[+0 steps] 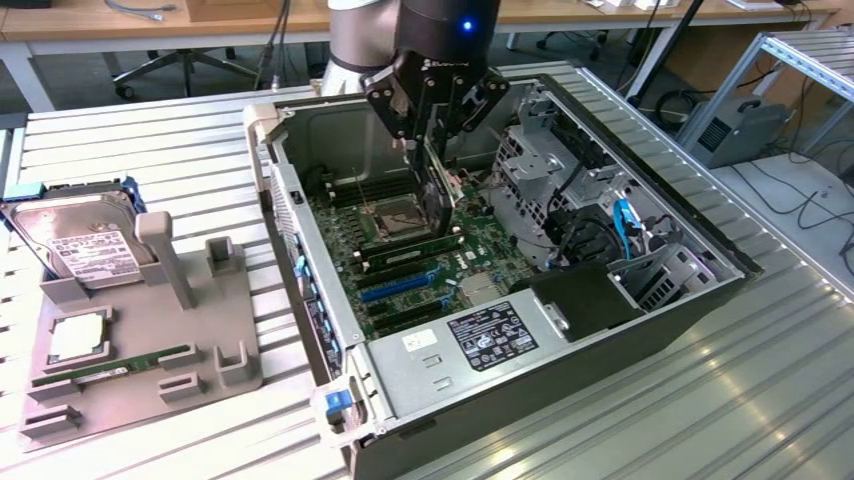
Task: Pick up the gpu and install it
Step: 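Pick up the gpu and move the gpu toward the slot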
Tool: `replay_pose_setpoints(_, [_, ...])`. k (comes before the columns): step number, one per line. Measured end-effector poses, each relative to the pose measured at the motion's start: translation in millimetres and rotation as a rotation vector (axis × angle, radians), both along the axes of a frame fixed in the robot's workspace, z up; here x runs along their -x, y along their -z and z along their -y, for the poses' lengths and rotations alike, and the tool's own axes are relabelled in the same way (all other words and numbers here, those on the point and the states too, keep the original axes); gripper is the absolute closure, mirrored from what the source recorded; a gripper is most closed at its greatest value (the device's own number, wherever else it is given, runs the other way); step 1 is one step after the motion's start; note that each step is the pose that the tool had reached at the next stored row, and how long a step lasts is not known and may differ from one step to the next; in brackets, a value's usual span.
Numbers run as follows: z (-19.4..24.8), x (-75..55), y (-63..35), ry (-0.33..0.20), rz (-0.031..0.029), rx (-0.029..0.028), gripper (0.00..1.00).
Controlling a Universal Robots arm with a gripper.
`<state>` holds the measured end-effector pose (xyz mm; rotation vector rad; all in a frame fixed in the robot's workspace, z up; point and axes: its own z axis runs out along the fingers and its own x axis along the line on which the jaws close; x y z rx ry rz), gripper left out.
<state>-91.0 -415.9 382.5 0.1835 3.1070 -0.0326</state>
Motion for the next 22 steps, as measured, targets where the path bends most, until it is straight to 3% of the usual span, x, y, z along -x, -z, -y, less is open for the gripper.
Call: replay_pose_setpoints(22, [-0.1,-21.7,1.0,0.000,0.0001,0.0000,0.73])
